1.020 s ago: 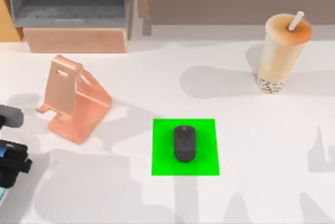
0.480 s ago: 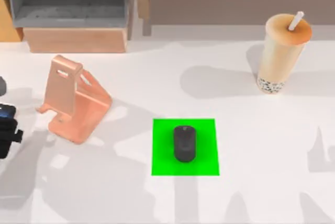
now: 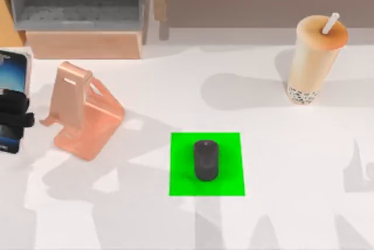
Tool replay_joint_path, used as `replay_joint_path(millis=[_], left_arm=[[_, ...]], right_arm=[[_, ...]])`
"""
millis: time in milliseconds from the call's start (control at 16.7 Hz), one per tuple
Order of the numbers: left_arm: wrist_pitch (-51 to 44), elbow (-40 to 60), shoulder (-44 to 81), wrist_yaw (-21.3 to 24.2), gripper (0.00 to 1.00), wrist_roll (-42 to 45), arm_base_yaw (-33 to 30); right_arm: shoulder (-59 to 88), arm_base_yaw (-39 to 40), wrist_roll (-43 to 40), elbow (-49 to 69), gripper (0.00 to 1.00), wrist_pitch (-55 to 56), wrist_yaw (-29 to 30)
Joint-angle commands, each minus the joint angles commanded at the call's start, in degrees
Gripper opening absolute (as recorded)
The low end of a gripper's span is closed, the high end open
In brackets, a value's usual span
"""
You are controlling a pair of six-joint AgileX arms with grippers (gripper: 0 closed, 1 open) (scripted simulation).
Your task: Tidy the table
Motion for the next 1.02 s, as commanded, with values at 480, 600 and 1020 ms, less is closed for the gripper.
replay_joint_path(millis=[480,600,1020], left_arm=[[9.8,-4.7,-9.5,7.3,0.0,-0.4,-6.6],[9.8,-4.7,-9.5,7.3,0.0,-0.4,-6.6],[11.7,-2.1,-11.8,2.7,0.0,2.2,-1.0]], right_arm=[[0.0,0.0,0.0,0.0,1.0,0.0,0.0],[0.0,0.0,0.0,0.0,1.0,0.0,0.0],[0.0,0.0,0.0,0.0,1.0,0.0,0.0]])
